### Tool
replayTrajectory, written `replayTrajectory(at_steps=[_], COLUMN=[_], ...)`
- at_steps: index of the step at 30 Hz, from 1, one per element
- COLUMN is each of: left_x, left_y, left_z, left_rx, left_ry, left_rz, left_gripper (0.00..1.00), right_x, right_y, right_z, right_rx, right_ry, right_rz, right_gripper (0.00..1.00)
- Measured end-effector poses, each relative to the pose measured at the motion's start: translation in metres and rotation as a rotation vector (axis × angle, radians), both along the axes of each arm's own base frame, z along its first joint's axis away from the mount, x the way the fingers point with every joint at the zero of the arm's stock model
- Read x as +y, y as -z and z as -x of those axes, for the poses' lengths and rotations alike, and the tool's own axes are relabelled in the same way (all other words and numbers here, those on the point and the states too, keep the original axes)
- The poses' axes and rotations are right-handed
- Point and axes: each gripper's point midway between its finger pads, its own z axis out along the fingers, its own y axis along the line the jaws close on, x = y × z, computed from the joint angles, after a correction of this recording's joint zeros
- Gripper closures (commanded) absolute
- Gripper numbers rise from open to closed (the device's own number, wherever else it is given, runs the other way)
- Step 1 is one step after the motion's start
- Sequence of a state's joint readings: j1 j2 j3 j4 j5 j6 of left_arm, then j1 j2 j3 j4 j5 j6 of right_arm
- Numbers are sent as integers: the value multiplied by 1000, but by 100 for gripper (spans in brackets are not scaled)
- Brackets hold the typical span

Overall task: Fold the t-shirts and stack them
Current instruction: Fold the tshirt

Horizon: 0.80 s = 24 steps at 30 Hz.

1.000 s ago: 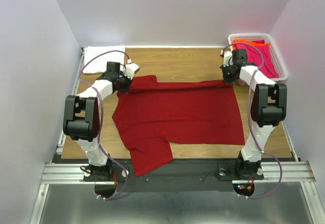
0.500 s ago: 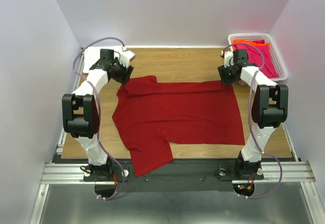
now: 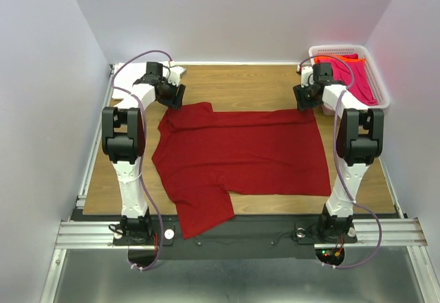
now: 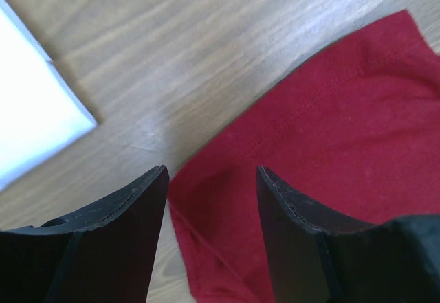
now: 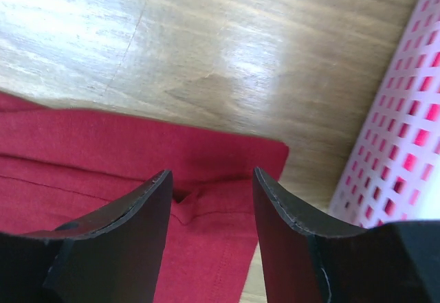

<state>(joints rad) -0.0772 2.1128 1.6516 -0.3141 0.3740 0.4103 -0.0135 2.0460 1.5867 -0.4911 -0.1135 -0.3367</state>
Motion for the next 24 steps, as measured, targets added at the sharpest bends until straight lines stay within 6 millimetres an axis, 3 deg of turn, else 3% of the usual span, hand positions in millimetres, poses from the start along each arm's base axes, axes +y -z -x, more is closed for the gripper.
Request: replayTrajectory(at_steps=[11, 24], left_x=[0, 12], left_y=[25, 22], left_z=[2, -3], left_rx=[71, 52], left_ry=[-42, -94], left_rz=[17, -38], left_gripper=[42, 42], right_x=[0, 8], right_y=[24, 25], right_z=[15, 20], right_rx=[75, 97], right_ry=[0, -16], right_rz=[0, -39], right_gripper=[45, 45])
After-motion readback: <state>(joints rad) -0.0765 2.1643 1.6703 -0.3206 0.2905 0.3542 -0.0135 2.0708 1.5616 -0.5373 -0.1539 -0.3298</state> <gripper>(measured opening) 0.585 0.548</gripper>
